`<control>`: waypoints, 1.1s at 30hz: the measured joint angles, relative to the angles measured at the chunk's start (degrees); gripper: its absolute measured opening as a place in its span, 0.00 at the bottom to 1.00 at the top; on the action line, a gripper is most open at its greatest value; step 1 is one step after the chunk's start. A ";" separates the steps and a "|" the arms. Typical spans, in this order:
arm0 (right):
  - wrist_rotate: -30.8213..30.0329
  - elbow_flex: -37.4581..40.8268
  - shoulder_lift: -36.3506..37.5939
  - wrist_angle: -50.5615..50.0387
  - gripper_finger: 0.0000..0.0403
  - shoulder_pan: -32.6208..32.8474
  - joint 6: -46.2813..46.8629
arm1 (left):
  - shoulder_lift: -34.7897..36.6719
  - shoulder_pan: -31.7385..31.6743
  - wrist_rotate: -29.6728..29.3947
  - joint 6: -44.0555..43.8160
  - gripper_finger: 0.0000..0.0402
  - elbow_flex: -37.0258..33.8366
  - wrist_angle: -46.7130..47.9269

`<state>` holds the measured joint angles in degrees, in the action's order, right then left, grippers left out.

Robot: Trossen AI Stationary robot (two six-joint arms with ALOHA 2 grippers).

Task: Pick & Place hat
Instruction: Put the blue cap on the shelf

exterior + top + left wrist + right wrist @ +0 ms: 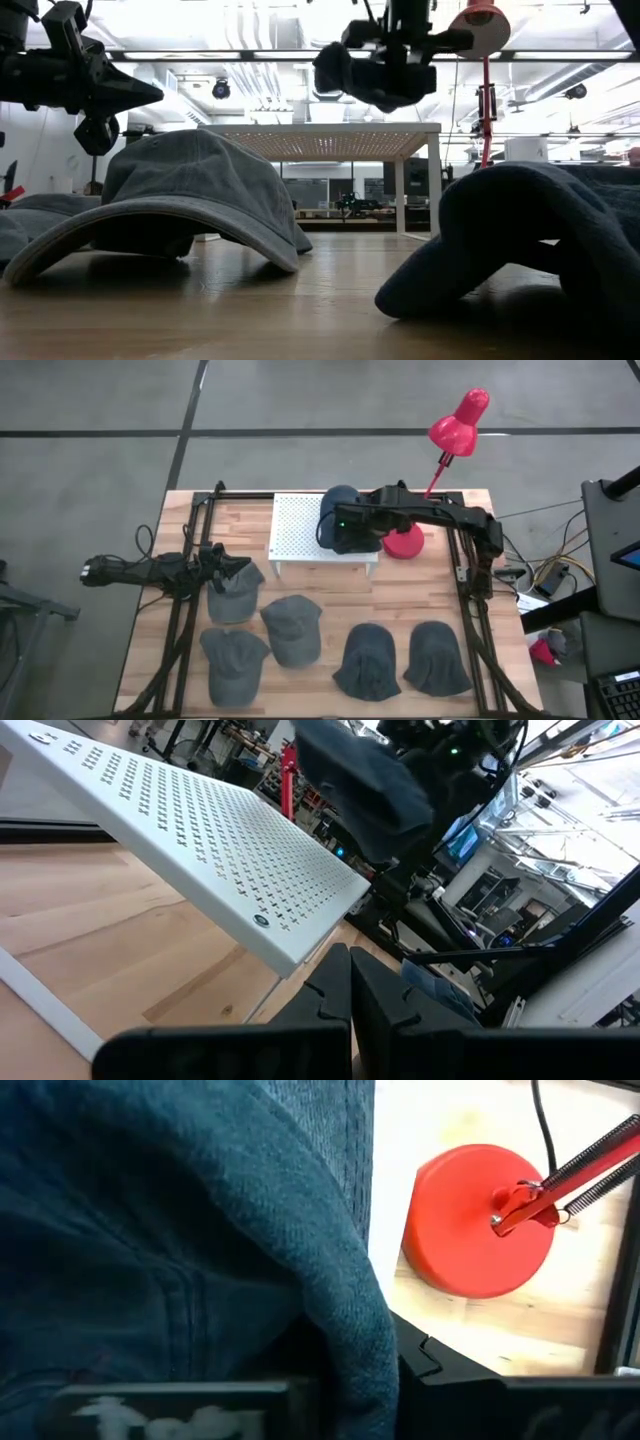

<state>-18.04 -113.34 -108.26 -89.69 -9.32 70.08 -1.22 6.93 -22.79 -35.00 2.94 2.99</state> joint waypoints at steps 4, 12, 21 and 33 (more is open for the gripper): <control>0.01 0.25 -0.87 -0.07 0.11 -1.09 0.02 | -0.01 0.00 0.00 0.00 0.00 0.00 0.01; 0.05 0.36 -0.99 -0.33 0.12 -3.02 0.27 | -0.01 0.01 0.00 0.01 0.00 0.00 -0.01; 1.68 0.97 -3.21 -0.33 0.13 -3.12 -2.57 | -0.01 0.00 0.00 0.02 0.00 0.00 -0.01; 1.55 1.10 -2.92 -0.33 0.16 -3.33 -3.68 | 0.01 0.01 -0.31 0.04 0.00 0.00 -0.01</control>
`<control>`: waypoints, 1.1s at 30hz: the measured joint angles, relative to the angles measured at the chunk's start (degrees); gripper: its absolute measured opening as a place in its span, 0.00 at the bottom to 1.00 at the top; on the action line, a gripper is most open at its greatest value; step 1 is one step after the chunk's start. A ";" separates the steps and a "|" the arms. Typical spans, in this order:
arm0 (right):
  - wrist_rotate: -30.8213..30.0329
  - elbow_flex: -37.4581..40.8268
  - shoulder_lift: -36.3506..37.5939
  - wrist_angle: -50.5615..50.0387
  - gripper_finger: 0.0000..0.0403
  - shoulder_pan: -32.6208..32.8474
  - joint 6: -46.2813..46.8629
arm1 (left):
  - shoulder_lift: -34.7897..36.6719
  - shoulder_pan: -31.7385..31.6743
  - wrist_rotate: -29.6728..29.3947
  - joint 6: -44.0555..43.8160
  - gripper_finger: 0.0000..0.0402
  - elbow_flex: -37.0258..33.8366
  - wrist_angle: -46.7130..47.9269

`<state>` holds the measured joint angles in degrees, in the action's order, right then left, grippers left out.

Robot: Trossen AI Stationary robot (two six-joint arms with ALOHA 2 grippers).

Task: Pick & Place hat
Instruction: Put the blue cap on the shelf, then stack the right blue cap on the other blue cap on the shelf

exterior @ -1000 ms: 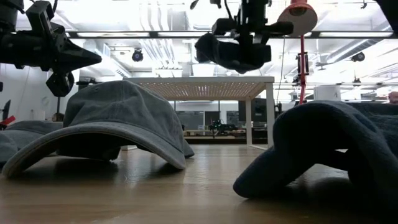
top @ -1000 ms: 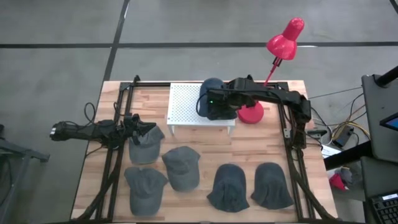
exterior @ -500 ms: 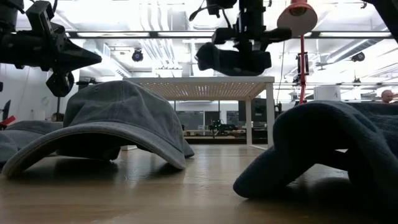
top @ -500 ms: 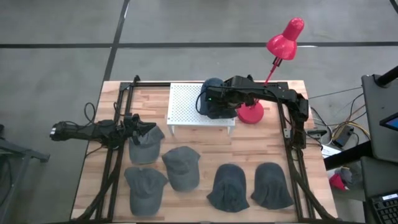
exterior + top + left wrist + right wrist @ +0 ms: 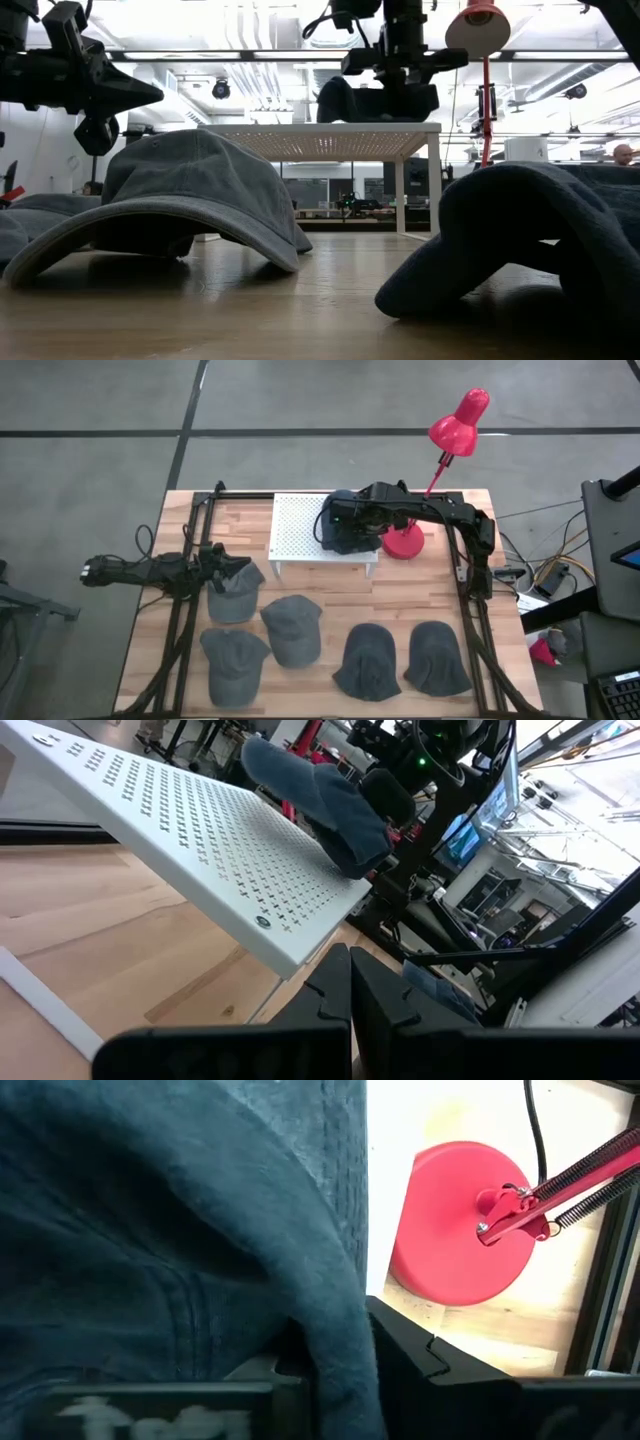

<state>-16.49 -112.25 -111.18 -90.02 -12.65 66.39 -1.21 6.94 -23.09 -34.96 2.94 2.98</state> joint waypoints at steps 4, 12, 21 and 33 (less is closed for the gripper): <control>0.09 0.00 0.00 0.00 0.20 -0.37 1.87 | 0.00 -0.01 -0.07 0.00 0.00 0.00 0.00; 3.19 0.00 0.02 0.01 0.31 -0.76 2.01 | 0.00 -0.02 -0.11 -0.02 0.00 0.00 0.00; 6.05 -0.04 0.44 0.00 0.42 -0.80 0.33 | -0.01 -0.01 -0.13 0.00 0.00 0.00 0.00; 6.26 -7.05 2.35 0.03 0.42 -1.08 -8.01 | -0.02 0.00 -0.13 0.00 0.00 0.00 0.02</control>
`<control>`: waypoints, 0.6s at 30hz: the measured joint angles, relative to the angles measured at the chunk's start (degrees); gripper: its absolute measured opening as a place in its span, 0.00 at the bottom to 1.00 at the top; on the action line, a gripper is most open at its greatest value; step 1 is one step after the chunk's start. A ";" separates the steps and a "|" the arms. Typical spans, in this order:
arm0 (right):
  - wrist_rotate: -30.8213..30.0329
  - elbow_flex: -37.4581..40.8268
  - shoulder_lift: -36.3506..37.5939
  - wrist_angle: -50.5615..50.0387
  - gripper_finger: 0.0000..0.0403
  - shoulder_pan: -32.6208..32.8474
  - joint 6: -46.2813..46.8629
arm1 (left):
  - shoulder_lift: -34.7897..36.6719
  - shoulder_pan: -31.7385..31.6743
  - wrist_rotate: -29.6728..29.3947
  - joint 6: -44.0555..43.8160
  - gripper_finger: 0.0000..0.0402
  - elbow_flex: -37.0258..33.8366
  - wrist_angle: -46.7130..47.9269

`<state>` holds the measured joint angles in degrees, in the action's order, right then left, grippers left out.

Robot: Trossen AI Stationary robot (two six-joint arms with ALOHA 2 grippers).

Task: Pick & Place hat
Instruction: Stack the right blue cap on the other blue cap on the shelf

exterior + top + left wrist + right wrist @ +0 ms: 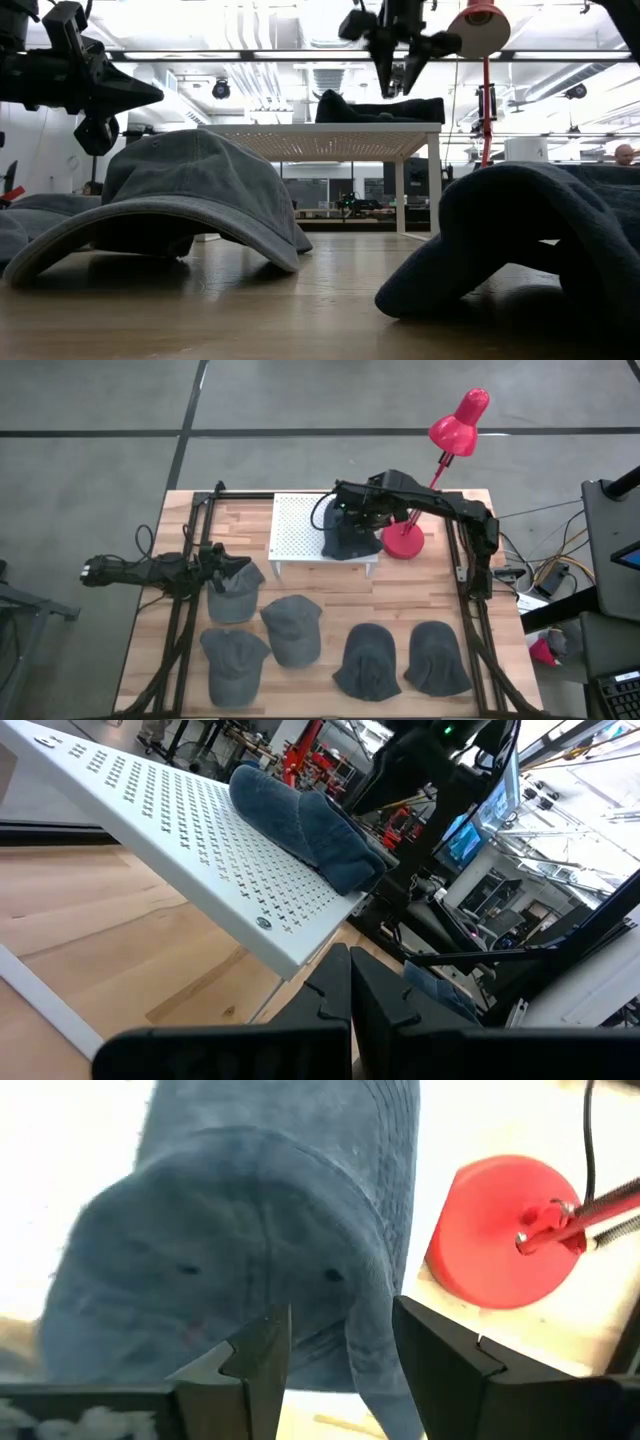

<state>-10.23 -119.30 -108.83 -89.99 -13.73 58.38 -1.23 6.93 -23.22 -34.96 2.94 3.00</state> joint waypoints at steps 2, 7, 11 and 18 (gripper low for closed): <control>1.57 -0.92 1.23 0.02 0.41 0.61 -2.25 | 0.01 0.00 0.00 0.00 0.00 0.00 -0.02; 8.69 -0.23 5.60 0.06 0.38 4.20 -5.33 | 0.00 0.00 0.00 0.00 0.00 0.00 0.00; 11.53 3.15 10.02 -0.04 0.36 9.44 -1.96 | 0.02 -0.01 0.00 0.00 0.00 0.00 -0.02; 13.61 12.68 17.20 0.01 0.33 23.38 11.77 | 0.01 0.00 0.00 0.66 0.00 0.00 0.00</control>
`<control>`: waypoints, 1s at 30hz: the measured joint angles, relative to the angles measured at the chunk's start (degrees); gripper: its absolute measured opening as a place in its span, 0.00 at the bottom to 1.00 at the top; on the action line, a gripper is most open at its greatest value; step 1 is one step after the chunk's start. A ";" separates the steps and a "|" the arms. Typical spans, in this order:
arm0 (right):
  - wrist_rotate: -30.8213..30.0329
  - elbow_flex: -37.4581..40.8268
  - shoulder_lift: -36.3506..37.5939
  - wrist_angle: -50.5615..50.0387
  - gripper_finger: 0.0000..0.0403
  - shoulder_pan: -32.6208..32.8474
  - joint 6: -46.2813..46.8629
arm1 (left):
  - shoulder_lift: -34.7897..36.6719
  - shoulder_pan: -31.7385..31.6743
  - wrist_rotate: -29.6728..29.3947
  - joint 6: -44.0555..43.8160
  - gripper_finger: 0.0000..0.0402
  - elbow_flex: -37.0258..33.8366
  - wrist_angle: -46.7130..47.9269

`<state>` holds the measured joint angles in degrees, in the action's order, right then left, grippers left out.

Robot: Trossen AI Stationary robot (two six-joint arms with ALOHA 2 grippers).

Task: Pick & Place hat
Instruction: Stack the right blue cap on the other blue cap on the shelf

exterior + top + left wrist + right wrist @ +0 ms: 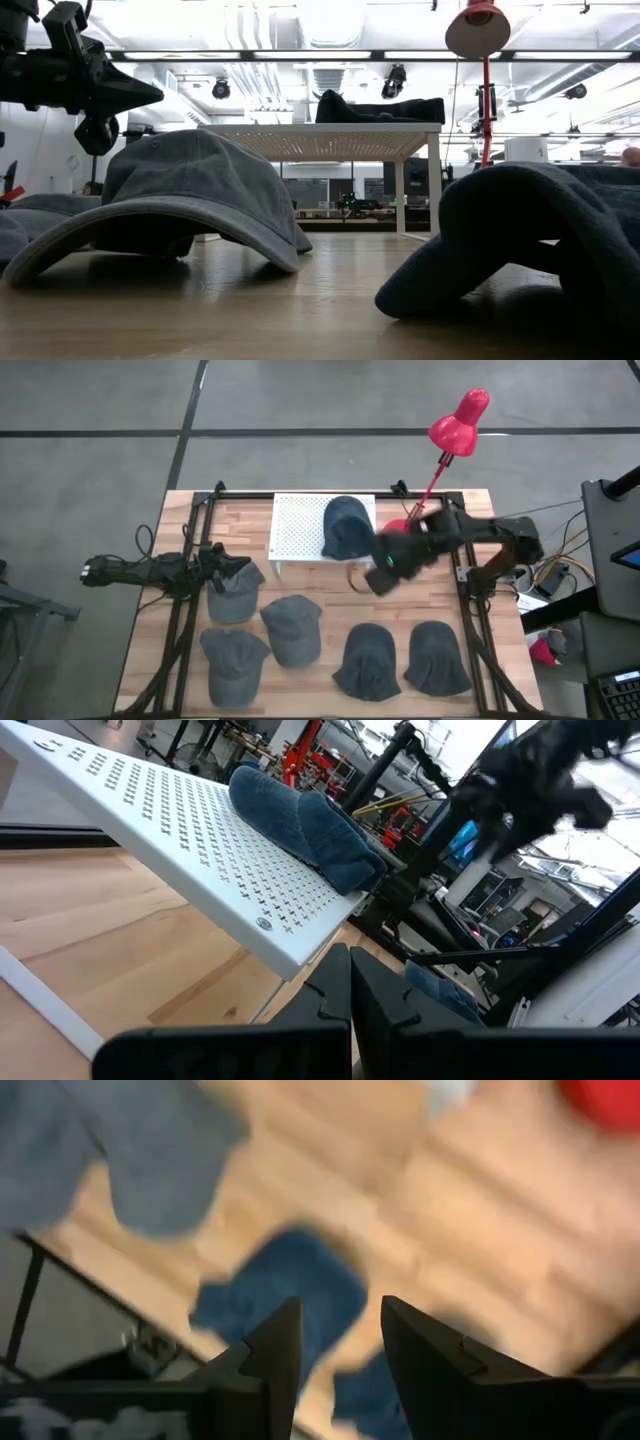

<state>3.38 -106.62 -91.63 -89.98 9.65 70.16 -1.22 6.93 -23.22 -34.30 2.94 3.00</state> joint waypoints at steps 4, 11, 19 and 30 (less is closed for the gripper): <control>3.86 6.91 3.41 -0.03 0.34 9.62 12.48 | -0.01 0.00 0.00 0.07 0.00 0.00 -0.01; 9.34 15.44 6.34 0.98 0.40 25.17 34.70 | -0.02 0.00 0.00 0.07 0.00 0.00 0.00; 9.35 20.97 6.42 4.69 0.52 33.78 42.58 | -0.02 0.01 0.00 0.04 0.00 0.00 0.01; 17.18 36.39 6.40 12.19 0.57 35.39 31.92 | -0.01 0.00 0.00 -0.65 0.00 0.00 -0.01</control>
<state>20.56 -70.23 -85.23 -77.78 45.04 102.08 -1.23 6.93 -23.22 -34.95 2.94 2.98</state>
